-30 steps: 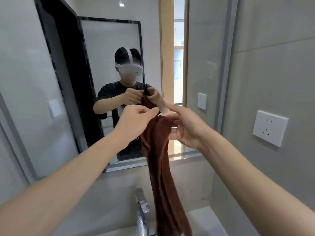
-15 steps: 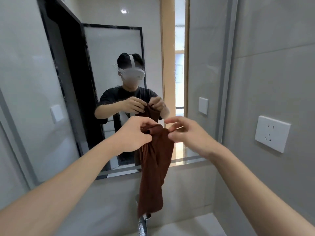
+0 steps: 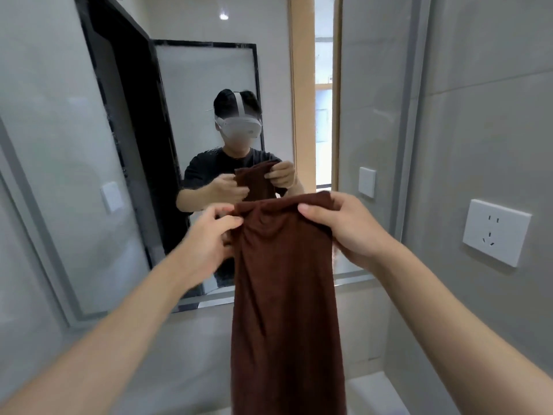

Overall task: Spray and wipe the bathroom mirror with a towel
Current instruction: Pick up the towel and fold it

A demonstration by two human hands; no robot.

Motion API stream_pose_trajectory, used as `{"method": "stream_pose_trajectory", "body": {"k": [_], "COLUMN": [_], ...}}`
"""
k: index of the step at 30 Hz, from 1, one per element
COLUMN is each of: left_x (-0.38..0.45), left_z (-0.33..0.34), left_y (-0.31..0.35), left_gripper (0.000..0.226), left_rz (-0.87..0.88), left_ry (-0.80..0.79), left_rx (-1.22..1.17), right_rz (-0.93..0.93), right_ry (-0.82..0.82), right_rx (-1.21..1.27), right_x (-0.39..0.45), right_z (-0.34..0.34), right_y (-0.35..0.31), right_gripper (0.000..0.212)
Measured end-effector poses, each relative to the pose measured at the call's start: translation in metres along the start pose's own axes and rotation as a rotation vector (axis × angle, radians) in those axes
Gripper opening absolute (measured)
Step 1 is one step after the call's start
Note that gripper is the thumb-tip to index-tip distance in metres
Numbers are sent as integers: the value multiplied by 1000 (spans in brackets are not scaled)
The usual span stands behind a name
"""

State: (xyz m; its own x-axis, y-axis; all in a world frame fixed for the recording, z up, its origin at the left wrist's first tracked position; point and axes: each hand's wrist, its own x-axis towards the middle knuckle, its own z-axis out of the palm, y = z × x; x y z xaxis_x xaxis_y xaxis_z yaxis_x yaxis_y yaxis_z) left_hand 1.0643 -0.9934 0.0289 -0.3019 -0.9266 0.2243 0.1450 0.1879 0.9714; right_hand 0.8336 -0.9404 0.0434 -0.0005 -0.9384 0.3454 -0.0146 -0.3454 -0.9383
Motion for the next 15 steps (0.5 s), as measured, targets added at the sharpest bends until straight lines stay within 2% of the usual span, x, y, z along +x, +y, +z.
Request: {"method": "stream_pose_trajectory", "body": {"k": [1, 3, 4, 7, 10, 13, 15], "left_x": [-4, -20, -31, -48, -44, -35, -30], "left_z": [1, 4, 10, 30, 45, 55, 61], "left_y": [-21, -70, -90, -120, -107, -83, -72], "left_gripper": [22, 62, 69, 33, 35, 36, 29], "left_rz": [-106, -337, -410, -404, -311, -284, -300], "left_ry": [-92, -258, -326, -381, -286, -195, -129], "left_rx": [-96, -108, -95, -22, -25, -127, -213], "right_rz": [3, 28, 49, 134, 209, 348, 494], "right_ry": [14, 37, 52, 131, 245, 121, 12], "right_rx": [29, 73, 91, 115, 179, 106, -96], "right_x": [2, 6, 8, 10, 10, 2, -13], "right_z": [4, 9, 9, 6, -10, -31, -37], "right_y": [-2, -3, -1, 9, 23, 51, 80], "right_gripper": [13, 17, 17, 11, 19, 25, 39]}}
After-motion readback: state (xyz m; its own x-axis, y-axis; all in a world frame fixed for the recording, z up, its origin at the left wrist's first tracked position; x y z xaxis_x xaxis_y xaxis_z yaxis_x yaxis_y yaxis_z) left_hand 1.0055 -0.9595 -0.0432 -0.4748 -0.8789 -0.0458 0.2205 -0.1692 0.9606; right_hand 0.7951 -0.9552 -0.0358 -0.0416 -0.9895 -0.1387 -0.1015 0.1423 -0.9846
